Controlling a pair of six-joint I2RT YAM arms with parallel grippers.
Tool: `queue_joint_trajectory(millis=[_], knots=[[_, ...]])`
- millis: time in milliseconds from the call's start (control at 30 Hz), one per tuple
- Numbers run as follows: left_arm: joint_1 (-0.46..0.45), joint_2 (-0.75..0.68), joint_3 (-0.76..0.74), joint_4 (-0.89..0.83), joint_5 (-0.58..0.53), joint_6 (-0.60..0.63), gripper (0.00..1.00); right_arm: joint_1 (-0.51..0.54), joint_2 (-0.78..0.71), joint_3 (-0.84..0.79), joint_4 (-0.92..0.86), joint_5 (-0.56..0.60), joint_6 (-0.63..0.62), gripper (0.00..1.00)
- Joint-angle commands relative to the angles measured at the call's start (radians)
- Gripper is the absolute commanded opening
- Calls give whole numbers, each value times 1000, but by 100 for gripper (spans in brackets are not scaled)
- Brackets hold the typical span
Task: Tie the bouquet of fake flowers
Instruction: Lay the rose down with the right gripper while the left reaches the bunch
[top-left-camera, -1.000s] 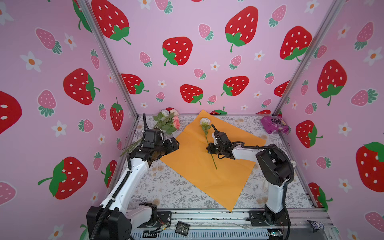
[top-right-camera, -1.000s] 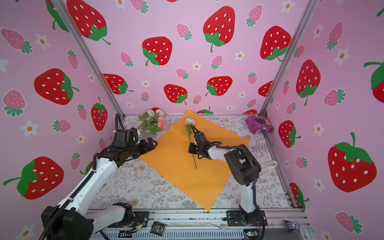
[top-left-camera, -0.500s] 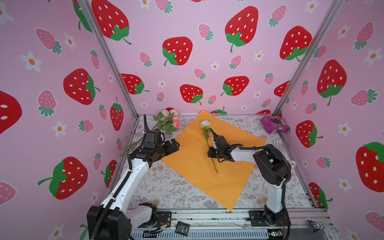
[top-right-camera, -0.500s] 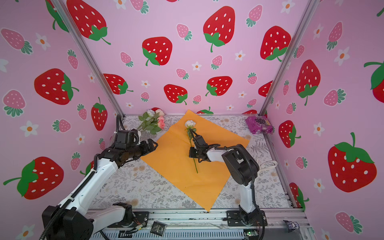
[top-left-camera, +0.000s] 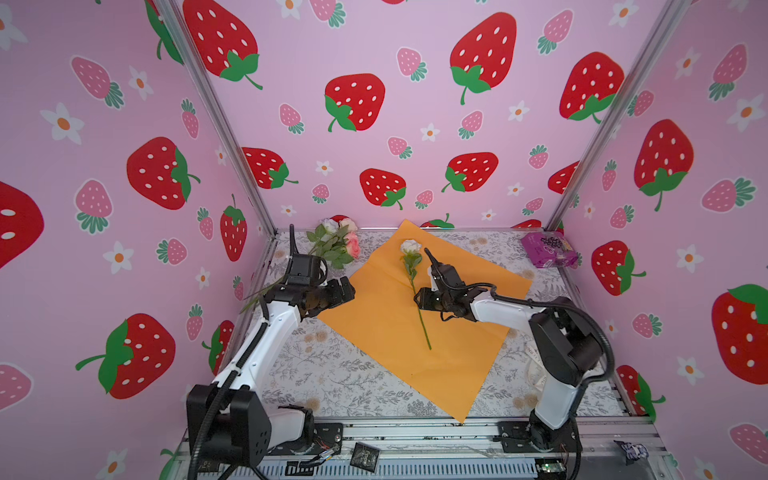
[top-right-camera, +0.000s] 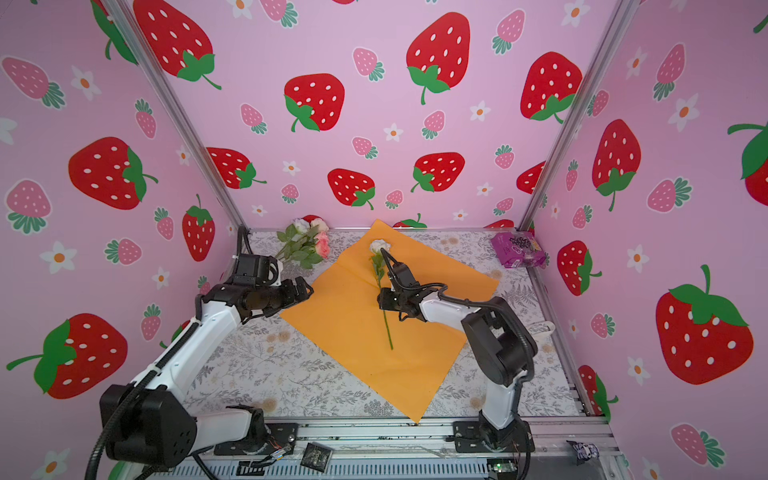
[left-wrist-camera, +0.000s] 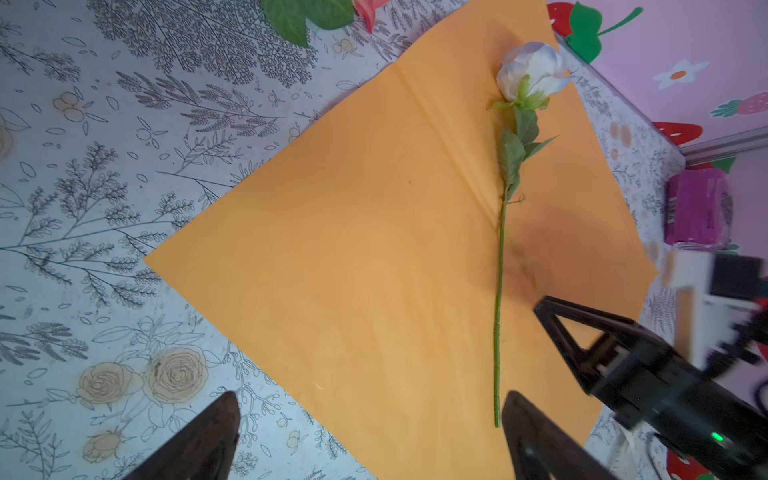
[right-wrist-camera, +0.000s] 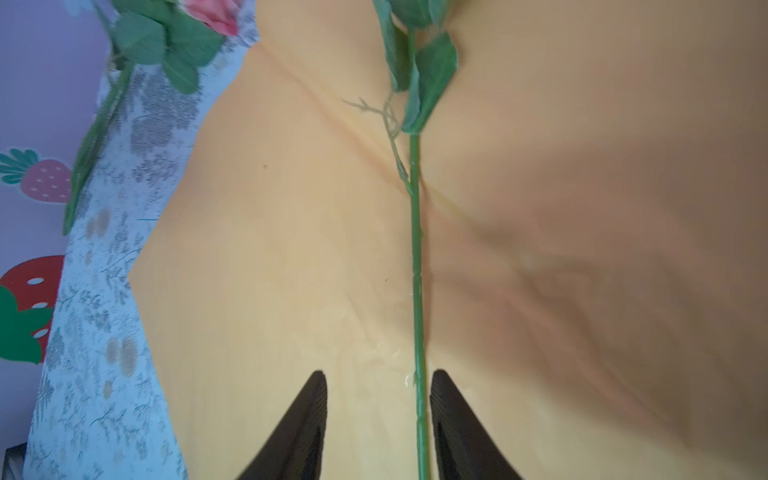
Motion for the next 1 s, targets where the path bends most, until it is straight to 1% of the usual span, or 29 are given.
queue_joint_trajectory(millis=[0,67,100,133,167,200,267,333,367,433,533,600,633,700,733,800,867,967], knots=[[50,144,163,-104,-15,188,99,-5,-132,-66,27,26,-48,47],[74,270,283,-179,-18,310,94,-8,-177,-102,42,25,-67,47],[85,343,357,-226,-27,369,86,-8,-199,-120,51,23,-71,47],[92,411,436,-290,-52,420,78,-8,-217,-139,66,21,-70,47],[97,481,524,-347,-123,448,75,-8,-235,-162,84,16,-66,47],[100,536,588,-375,-180,485,75,-7,-249,-179,97,10,-60,47],[107,631,671,-396,-260,576,75,-7,-270,-204,100,0,-50,47],[114,716,776,-433,-400,626,73,-7,-280,-219,104,-9,-43,47],[126,743,817,-440,-419,660,74,-8,-280,-224,100,-15,-40,47],[161,770,845,-417,-383,746,74,-8,-280,-229,92,-23,-38,47],[198,809,874,-356,-421,842,74,-7,-280,-235,88,-34,-39,47],[218,841,910,-349,-358,920,74,-7,-276,-233,76,-37,-40,47],[222,862,929,-347,-352,969,74,-7,-275,-232,71,-37,-40,47],[224,909,970,-328,-395,1026,75,-7,-269,-232,65,-38,-42,47],[234,935,997,-337,-386,1046,75,-9,-265,-232,62,-38,-42,47],[246,982,1067,-362,-390,1048,76,-9,-253,-227,56,-38,-43,47],[251,1021,1138,-390,-351,1063,77,-12,-233,-216,43,-49,-44,47],[257,1058,1198,-402,-329,1081,81,-16,-200,-188,18,-70,-51,47]])
